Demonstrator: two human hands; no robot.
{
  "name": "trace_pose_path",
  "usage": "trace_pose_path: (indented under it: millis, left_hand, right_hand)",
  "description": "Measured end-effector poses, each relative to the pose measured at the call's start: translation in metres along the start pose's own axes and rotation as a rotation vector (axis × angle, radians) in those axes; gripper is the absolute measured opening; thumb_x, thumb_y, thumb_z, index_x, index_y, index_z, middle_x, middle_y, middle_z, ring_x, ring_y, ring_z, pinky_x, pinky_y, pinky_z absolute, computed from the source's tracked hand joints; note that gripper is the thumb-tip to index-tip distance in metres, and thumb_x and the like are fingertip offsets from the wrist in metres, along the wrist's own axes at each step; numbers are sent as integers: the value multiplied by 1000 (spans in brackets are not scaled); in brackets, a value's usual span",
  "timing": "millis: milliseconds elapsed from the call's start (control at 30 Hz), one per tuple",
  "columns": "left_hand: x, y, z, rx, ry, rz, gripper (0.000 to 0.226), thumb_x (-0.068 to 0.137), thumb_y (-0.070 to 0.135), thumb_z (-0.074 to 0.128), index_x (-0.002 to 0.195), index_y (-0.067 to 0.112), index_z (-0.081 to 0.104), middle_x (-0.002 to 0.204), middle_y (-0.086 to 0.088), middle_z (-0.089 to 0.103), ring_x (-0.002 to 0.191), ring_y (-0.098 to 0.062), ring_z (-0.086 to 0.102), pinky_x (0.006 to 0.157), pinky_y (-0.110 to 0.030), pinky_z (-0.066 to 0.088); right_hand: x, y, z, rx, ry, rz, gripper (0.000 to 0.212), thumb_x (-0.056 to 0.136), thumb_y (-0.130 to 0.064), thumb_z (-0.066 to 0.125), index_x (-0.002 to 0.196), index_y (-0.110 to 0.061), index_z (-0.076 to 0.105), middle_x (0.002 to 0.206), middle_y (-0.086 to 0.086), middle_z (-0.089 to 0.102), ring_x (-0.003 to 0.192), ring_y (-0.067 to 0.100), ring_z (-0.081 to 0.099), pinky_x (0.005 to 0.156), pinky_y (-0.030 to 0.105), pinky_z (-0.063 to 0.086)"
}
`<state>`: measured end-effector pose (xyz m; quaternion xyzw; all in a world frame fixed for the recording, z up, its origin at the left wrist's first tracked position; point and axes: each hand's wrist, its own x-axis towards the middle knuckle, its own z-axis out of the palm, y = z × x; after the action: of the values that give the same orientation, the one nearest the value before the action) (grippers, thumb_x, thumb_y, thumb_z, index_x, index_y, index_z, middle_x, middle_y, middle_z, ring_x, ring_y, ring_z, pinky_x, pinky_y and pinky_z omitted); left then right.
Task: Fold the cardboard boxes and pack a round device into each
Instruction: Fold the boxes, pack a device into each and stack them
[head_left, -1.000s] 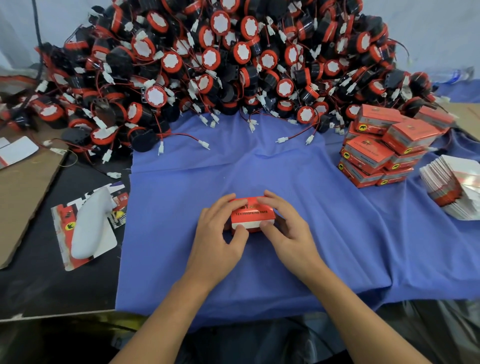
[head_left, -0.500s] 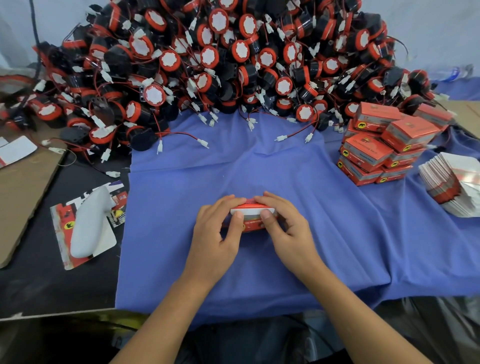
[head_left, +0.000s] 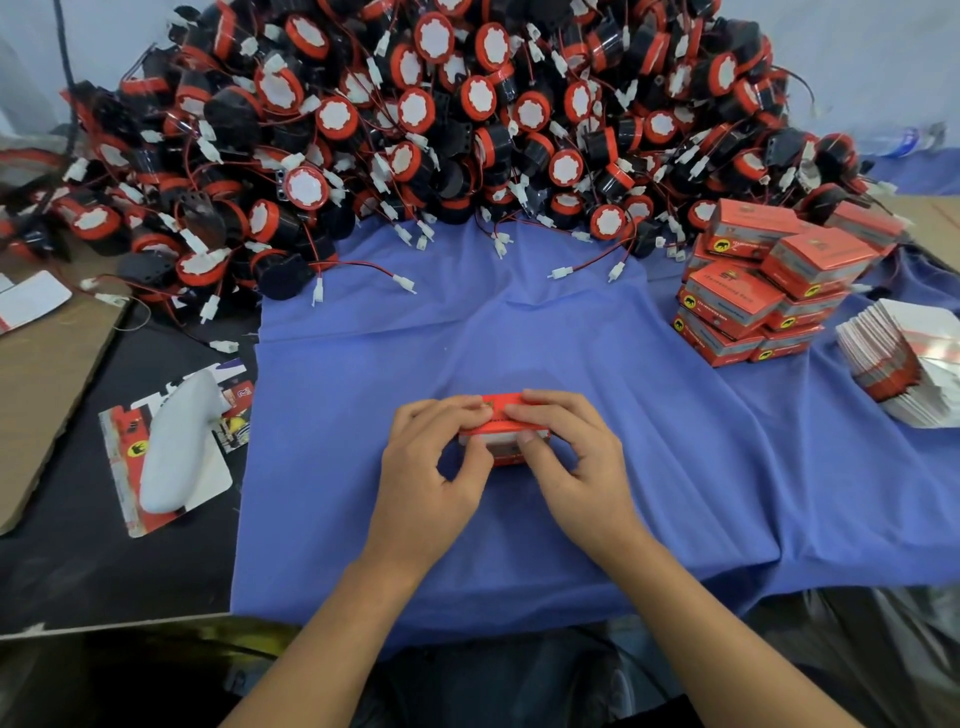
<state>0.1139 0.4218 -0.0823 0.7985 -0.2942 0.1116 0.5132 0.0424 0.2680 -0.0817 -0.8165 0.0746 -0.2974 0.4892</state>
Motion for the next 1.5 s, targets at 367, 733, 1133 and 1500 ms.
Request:
trace_pose_path:
  millis: [367,733,1133,1500]
  left_hand:
    - [-7,6,4,316,-12,105,30,96,18,63,123,12,75,125,3,70,117,-22,57,108,-24,42]
    - [-20,16,-3,715,-225,184,57,89,5,37,142,2,59,145,-9,60,132,-31,60,90,-39,61]
    - [-24,29,2,790,-364,109,77,78,0,80,149,8,52,146,-25,55,121,-39,64,84,-47,61]
    - [-30,25,10,281,-258,-57,77,89,-13,53,157,21,40,171,-2,13,148,-26,36,117,-31,34]
  right_hand:
    - [-2,4,3,-149,10,11,33,96,3,65,122,-14,75,141,1,63,133,5,57,109,18,44]
    - [-14,-5,13,-551,2,-125,46,89,4,67,135,-3,66,149,14,55,141,29,51,113,29,39]
    - [-23,-5,3,-752,-174,-230,70,81,4,61,149,5,45,158,21,40,148,36,38,117,47,42]
    - [-27,-8,1,-524,-117,-113,66,79,12,60,142,-5,59,155,11,48,136,29,56,102,45,55]
